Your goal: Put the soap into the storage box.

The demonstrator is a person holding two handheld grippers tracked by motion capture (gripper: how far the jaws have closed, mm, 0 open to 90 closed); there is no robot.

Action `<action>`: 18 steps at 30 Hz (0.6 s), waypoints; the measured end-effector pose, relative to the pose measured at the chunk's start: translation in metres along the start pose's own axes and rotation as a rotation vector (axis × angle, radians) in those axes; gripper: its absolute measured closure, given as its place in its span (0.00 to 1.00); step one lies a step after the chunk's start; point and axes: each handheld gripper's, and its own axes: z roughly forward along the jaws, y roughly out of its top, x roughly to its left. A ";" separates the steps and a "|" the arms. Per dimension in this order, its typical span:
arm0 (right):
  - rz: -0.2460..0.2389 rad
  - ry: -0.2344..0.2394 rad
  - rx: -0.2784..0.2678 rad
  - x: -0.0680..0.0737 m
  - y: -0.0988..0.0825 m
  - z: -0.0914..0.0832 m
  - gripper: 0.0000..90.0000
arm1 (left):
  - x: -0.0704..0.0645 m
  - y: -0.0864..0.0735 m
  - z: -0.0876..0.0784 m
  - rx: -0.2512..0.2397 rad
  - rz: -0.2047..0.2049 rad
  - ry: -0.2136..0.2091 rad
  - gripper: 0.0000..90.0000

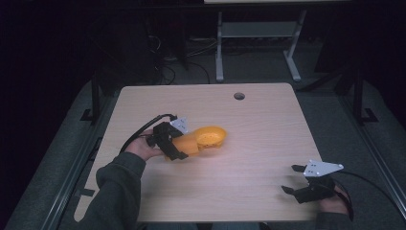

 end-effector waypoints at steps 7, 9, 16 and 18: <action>0.003 -0.006 -0.008 -0.001 -0.001 -0.001 0.16 | 0.006 0.014 0.001 0.005 0.021 -0.001 0.23; 0.004 -0.004 -0.007 -0.001 -0.001 -0.001 0.16 | 0.007 0.016 0.001 0.009 0.025 0.000 0.23; -0.001 -0.007 -0.017 -0.002 -0.002 -0.002 0.16 | 0.013 0.027 0.004 0.015 0.040 -0.007 0.23; 0.003 -0.007 -0.015 -0.002 -0.002 -0.003 0.16 | 0.015 0.029 0.004 0.015 0.038 -0.010 0.23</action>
